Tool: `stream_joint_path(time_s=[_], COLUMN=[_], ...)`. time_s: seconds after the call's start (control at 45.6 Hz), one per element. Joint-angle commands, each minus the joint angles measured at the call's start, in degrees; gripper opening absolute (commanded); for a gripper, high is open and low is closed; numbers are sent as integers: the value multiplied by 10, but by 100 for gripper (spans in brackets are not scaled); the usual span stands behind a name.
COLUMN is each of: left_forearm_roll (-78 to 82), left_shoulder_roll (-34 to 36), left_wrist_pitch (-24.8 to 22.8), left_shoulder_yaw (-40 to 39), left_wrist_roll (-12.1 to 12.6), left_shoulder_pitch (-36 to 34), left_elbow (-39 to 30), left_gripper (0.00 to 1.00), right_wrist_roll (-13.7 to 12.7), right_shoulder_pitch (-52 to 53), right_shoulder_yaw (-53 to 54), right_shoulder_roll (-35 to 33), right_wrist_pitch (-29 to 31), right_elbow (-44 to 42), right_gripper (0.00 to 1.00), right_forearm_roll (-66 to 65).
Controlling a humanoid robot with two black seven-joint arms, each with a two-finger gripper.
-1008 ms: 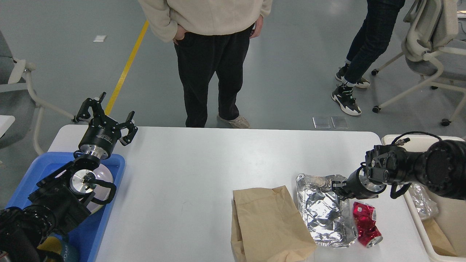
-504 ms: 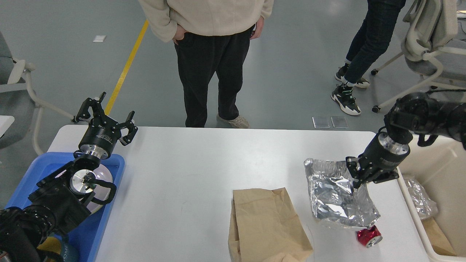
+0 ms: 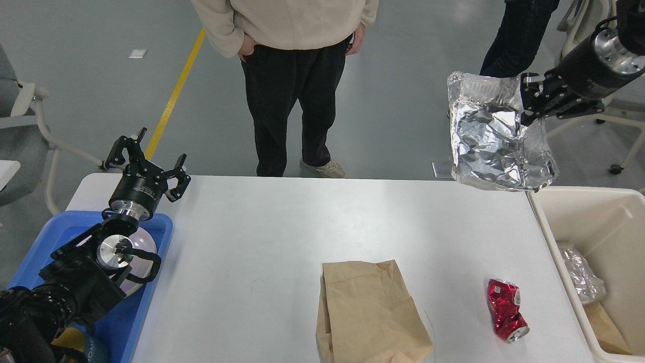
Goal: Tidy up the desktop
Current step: 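Lift the foil bag and carry it into the white bin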
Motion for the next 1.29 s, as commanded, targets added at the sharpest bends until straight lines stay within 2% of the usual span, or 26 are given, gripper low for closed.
stream_joint_path(time_s=[0.0,0.175,0.482,0.658,0.855,0.986,1.096,1.271], left_forearm_roll=[0,0,0,0,0,0,0,0], left_shoulder_roll=[0,0,0,0,0,0,0,0], left_wrist_pitch=[0,0,0,0,0,0,0,0], left_shoulder_yaw=[0,0,0,0,0,0,0,0], left_wrist_roll=[0,0,0,0,0,0,0,0], left_shoulder_pitch=[0,0,0,0,0,0,0,0], left_elbow=[0,0,0,0,0,0,0,0], left_gripper=[97,97,97,97,97,97,97,97], right_wrist_roll=[-1,0,-1,-1,0,2,3,3], right_shoulder_pitch=[3,1,-21,-65,-154,-243,-322,-429], right_shoulder_yaw=[-22,-80,-174,-174,-139,-73,-11,72], right_shoulder_roll=[0,-14,-124,-181,-219,-234,-238,-238], right_wrist_pitch=[0,0,0,-113,-341,-466,-510,-522], right_elbow=[-1,-14,-23,-24,-24,-28,-56,-97], right_gripper=[0,0,0,0,0,0,0,0], right_forearm_roll=[0,-6,-7,-7,8,8,8,8])
